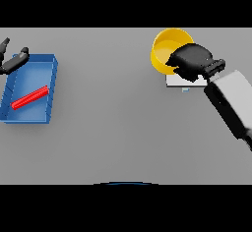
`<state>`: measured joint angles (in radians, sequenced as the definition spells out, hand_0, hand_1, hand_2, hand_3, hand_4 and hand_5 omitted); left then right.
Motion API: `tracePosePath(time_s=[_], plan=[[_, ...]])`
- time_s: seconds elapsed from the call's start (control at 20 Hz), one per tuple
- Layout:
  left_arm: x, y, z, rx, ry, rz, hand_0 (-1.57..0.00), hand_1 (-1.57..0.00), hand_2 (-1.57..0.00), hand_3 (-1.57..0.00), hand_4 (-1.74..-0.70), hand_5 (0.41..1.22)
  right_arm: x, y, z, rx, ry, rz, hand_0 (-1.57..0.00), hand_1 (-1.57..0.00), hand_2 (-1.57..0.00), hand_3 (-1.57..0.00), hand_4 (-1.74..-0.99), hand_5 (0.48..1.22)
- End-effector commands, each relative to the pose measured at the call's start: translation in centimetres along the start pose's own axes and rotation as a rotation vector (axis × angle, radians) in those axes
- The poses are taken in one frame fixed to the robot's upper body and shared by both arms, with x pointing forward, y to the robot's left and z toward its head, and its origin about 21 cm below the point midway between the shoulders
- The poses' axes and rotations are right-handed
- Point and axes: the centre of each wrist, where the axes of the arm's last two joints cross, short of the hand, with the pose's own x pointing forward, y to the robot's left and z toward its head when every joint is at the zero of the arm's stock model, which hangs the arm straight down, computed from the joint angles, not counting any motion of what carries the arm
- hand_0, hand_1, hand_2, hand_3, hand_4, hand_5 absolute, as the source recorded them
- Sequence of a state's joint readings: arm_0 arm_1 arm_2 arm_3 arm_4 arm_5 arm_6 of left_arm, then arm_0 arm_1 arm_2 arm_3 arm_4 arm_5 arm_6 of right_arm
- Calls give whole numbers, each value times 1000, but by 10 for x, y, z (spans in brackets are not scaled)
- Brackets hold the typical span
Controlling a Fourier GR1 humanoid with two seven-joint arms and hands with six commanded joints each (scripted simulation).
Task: Pick up the red beaker and tilt it to pour out 1 green nut into yellow bowl. Pick up the yellow bowl and place it on the metallic measuring scale.
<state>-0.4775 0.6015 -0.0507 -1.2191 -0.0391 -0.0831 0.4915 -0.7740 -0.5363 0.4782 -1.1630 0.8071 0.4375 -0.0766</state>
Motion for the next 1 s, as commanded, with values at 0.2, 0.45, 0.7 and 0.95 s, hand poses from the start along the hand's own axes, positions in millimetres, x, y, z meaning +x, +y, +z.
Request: tracePosePath(time_s=[0.2, 0.45, 0.7, 0.95], plan=[[-1, -2, 5, 2, 23, 5, 1, 1, 1, 1, -858, 768, -32, 12, -5, 5, 101, -44, -1570, -1571, -1533, -1159, -1741, 1221], [0, -3, 3, -1, 43, -10, 1, 1, 1, 1, -863, 797, -49, 29, -13, 12, 131, -85, -1571, -1571, -1428, -1290, -1741, 1221], [1, -1, 6, 3, 40, -16, 1, 1, 1, 1, -854, 807, -54, 48, -16, 39, 152, -120, -1571, -1571, -1382, -1384, -1741, 1221], [-2, 0, 4, -5, 43, -18, 1, 1, 1, 1, -844, 783, -55, 49, -18, 58, 160, -124, -1571, -1571, -1374, -1448, -1741, 1221]])
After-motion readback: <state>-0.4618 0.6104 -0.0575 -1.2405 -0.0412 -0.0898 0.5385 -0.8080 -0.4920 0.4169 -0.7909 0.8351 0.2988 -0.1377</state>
